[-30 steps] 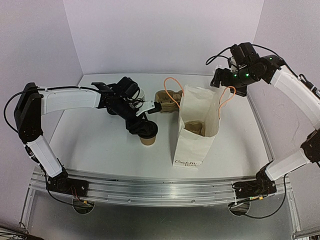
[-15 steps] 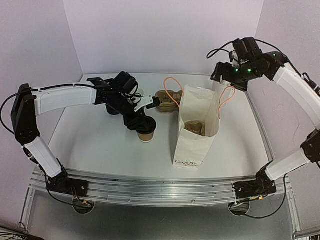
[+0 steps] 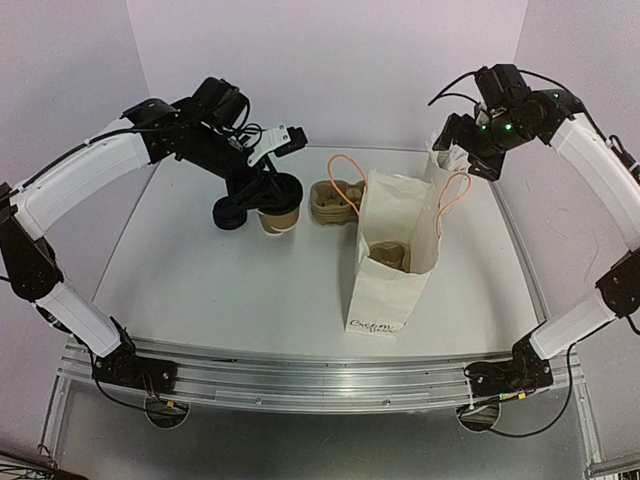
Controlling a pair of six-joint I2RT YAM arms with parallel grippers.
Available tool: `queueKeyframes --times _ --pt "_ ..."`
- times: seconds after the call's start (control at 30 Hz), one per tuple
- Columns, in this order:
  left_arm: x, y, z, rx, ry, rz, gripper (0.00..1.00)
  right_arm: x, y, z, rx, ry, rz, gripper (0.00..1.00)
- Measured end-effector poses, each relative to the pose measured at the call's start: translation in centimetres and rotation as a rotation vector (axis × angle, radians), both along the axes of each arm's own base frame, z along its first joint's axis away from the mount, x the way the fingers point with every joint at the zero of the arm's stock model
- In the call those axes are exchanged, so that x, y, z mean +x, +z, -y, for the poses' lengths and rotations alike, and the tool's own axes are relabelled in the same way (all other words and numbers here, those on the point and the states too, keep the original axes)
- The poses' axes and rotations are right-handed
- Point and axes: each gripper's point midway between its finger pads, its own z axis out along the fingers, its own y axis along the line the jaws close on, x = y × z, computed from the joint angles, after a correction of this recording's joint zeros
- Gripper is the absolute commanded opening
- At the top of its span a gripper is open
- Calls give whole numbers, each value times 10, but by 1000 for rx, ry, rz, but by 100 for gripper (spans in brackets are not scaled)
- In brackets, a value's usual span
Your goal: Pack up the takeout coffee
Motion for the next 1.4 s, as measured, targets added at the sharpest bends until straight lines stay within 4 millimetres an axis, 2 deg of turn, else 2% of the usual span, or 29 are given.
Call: queueKeyframes --times 0.13,0.4,0.53,0.7,0.83,1.23,1.4 --pt "-3 32 -10 -6 7 40 48 -11 -19 9 40 -63 -109 82" --pt "-5 87 -30 11 31 138 48 -34 -51 47 42 -220 -321 81" --pt "-2 130 -28 -45 35 193 48 -53 -77 44 46 -216 -441 81" --pt "1 173 -16 -116 21 249 48 -87 -123 37 74 -206 -632 81" --pt "-13 179 7 -128 -41 258 49 -98 -144 29 116 -202 -711 81" --pt "-72 174 71 -156 -232 249 47 -85 -178 6 217 -201 -770 80" --pt "-87 180 92 -198 -274 262 46 -81 -189 0 233 -201 -784 80"
